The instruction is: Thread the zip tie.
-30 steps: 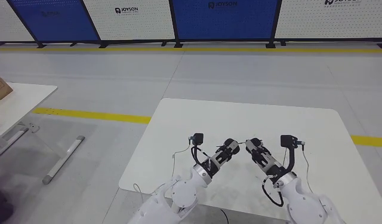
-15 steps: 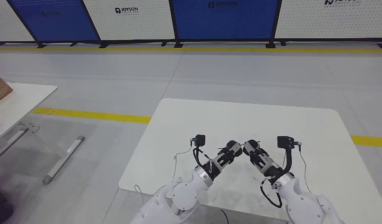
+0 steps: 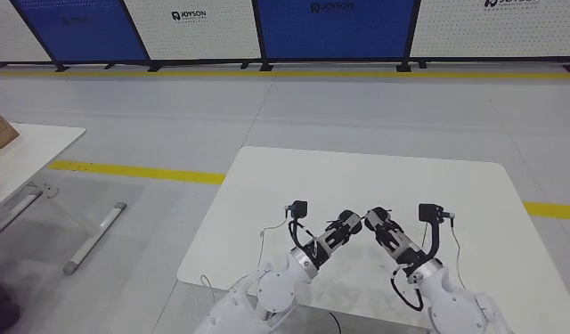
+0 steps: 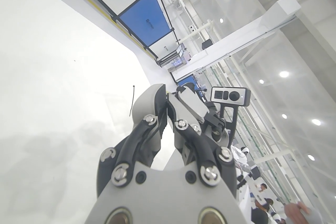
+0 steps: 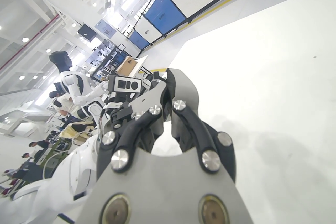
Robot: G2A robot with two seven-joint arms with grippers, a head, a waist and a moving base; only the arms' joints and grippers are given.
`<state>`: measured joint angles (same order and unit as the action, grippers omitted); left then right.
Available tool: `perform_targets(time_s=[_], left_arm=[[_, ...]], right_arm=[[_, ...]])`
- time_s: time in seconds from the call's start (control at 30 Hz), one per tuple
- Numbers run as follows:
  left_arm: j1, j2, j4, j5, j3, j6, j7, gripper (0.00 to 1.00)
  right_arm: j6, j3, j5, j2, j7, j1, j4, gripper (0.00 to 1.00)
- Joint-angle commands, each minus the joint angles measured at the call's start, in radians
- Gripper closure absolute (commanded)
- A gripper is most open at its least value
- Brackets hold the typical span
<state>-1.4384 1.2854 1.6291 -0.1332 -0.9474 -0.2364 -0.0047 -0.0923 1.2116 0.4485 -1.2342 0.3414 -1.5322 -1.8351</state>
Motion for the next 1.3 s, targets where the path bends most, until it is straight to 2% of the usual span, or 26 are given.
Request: perform_targets(time_s=[0.0, 0.57, 0.97, 1.0, 1.03, 1.07, 1.13, 1.27], left_arm=[[-0.002, 0.000, 0.005, -0.002, -0.002, -0.006, 0.001, 1.00], [-0.015, -0.006, 0.029, -0.016, -0.023, 0.019, -0.018, 1.00], [-0.017, -0.006, 0.029, -0.018, -0.022, 0.017, -0.019, 1.00], [-0.016, -0.006, 0.029, -0.018, -0.021, 0.017, -0.020, 0.94], [-0.016, -0.006, 0.026, -0.018, -0.021, 0.021, -0.025, 0.79], [-0.015, -0.006, 0.025, -0.018, -0.021, 0.026, -0.030, 0.76], [-0.014, -0.006, 0.026, -0.015, -0.021, 0.026, -0.031, 0.61], [-0.012, -0.005, 0.024, -0.014, -0.019, 0.023, -0.031, 0.56]], right_arm=[[0.009, -0.005, 0.007, 0.000, 0.012, 0.005, 0.004, 1.00], [0.024, -0.004, 0.012, 0.002, 0.026, 0.013, -0.008, 1.00], [0.020, -0.001, -0.011, 0.003, 0.045, 0.023, 0.011, 1.00], [0.019, 0.000, -0.011, 0.003, 0.045, 0.022, 0.011, 1.00], [0.019, 0.000, -0.011, 0.004, 0.045, 0.022, 0.010, 1.00], [0.019, 0.001, -0.011, 0.004, 0.045, 0.021, 0.010, 1.00], [0.019, 0.001, -0.010, 0.004, 0.043, 0.021, 0.010, 1.00], [0.025, 0.001, -0.003, 0.004, 0.035, 0.019, 0.010, 1.00]])
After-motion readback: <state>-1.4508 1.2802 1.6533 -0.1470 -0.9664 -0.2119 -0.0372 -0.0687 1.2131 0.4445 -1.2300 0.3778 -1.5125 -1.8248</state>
